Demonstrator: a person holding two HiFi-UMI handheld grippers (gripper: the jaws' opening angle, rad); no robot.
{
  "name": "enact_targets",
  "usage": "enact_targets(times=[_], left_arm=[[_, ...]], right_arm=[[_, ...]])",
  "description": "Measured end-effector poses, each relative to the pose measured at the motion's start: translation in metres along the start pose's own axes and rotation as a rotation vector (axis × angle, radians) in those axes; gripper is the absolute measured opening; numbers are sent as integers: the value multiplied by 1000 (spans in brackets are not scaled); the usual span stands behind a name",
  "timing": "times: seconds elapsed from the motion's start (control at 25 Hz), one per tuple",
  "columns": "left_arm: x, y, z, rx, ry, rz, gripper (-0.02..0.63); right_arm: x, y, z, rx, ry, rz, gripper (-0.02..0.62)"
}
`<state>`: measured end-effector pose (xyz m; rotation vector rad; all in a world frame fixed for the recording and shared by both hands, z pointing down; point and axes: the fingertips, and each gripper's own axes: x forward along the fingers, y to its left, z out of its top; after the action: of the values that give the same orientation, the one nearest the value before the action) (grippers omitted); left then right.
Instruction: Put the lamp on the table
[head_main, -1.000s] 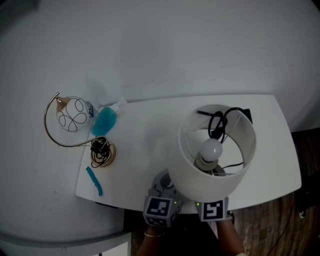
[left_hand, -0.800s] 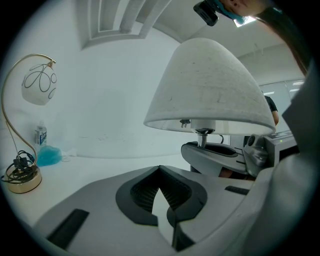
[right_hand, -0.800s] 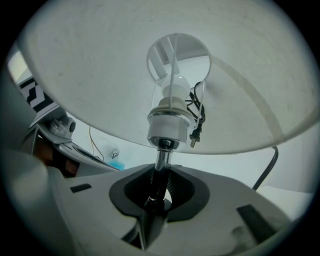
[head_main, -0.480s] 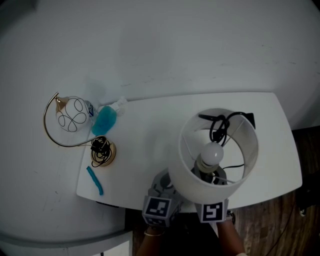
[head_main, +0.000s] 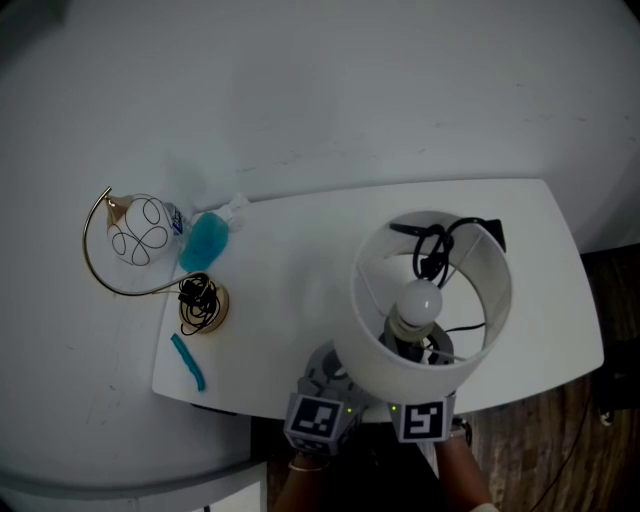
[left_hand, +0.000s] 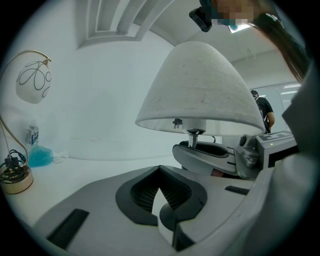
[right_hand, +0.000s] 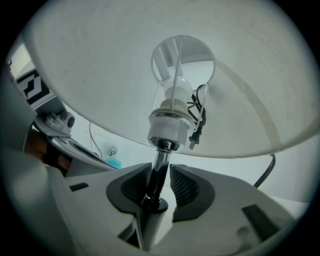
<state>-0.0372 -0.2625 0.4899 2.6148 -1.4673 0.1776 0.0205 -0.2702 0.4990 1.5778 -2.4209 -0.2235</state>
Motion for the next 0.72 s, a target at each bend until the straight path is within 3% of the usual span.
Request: enact_targets(times=[0.16,0.32,0.72], left_arm=[[-1,-3,1,6,-3,-14,6],[-2,-4,2,0,-7,-17,6],[-7,-2,0,-4,-5,-3,6]], right_arm=[[1,-3,8,3,-55,-16,127],[1,-9,33,69,-237,-67,129],[-7,-7,28,85,-226,-87,135]])
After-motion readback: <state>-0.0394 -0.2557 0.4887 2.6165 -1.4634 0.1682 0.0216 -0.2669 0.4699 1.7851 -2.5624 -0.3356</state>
